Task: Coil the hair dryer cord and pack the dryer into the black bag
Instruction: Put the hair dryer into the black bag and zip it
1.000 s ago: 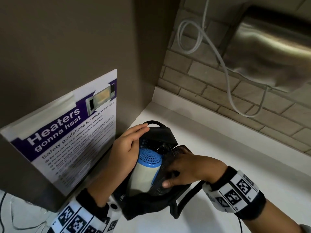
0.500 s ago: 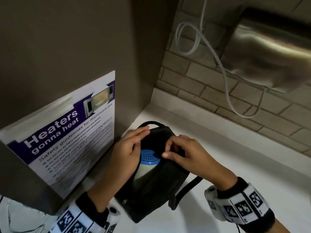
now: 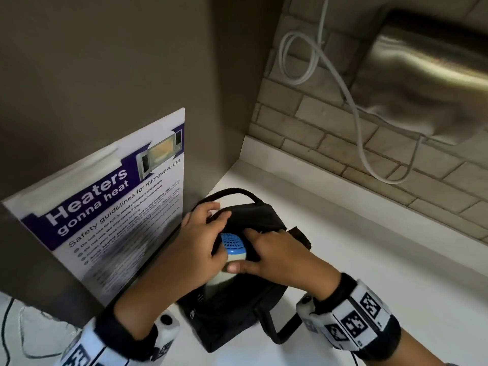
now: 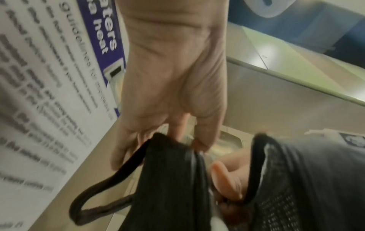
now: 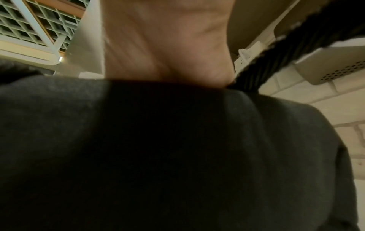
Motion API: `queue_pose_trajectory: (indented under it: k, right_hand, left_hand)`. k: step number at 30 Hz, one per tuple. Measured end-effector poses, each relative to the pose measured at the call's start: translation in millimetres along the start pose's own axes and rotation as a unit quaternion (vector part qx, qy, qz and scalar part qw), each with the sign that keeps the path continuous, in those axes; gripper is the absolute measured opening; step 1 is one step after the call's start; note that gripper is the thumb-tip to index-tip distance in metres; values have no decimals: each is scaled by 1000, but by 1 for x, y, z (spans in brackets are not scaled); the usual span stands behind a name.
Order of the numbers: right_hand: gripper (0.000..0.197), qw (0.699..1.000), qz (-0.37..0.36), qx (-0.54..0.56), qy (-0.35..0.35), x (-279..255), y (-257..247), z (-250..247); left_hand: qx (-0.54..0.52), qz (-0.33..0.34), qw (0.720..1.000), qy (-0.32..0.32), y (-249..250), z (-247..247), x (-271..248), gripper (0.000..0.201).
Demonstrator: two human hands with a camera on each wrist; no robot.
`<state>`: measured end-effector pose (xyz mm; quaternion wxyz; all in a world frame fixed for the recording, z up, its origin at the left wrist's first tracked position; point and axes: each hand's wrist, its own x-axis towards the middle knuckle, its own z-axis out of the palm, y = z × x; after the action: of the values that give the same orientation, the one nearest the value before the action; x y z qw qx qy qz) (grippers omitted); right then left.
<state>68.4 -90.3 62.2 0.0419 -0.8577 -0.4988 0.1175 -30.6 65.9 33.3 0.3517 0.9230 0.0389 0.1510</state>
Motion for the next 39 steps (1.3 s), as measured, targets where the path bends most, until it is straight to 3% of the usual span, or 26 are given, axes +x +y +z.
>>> queue_pose_trajectory:
  k: [2, 4, 7, 11, 15, 18, 20, 23, 25, 27, 30, 32, 34, 39]
  right_hand:
    - [76, 1000, 0, -2, -7, 4, -4, 3]
    - [77, 1000, 6, -15, -1, 8, -10, 7]
    - [73, 998, 56, -12, -12, 13, -13, 5]
    - [71, 996, 80, 10, -40, 21, -7, -2]
    - [78, 994, 105, -9, -41, 28, -8, 6]
    - [79, 992, 119, -44, 5, 25, -13, 10]
    - [79, 985, 127, -88, 80, 21, -18, 11]
    - [63, 962, 109, -131, 215, 20, -28, 10]
    - [46, 950, 98, -149, 254, 22, -29, 8]
    - [32, 948, 108, -154, 255, 24, -23, 6]
    - [39, 949, 189, -140, 209, 22, -1, -1]
    - [30, 947, 238, -121, 176, 19, 12, -9]
    - [20, 953, 232, -111, 159, 15, 18, -13]
    - [16, 954, 221, -63, 194, 11, 26, -10]
  left_hand:
    - [105, 20, 993, -58, 3, -7, -11, 73]
    - [146, 20, 986, -84, 7, -7, -14, 77]
    - [124, -14, 992, -36, 13, -3, -12, 68]
    - [61, -39, 997, 32, 17, -6, -11, 30]
    - [55, -42, 995, 69, 13, -6, -10, 25]
    - [67, -50, 993, 85, 12, -5, -10, 24]
    - [80, -46, 991, 97, 13, -4, -10, 20]
    - [90, -41, 988, 116, 17, -3, -12, 13]
    - [94, -40, 987, 127, 19, -1, -12, 13]
    - [90, -41, 987, 130, 19, -1, -12, 13]
    - [78, -46, 987, 135, 14, -3, -12, 15]
    - [73, -41, 986, 144, 16, -3, -12, 9]
    - [67, -35, 986, 146, 20, -1, -13, 13]
    - [54, -46, 987, 141, 17, 4, -13, 33]
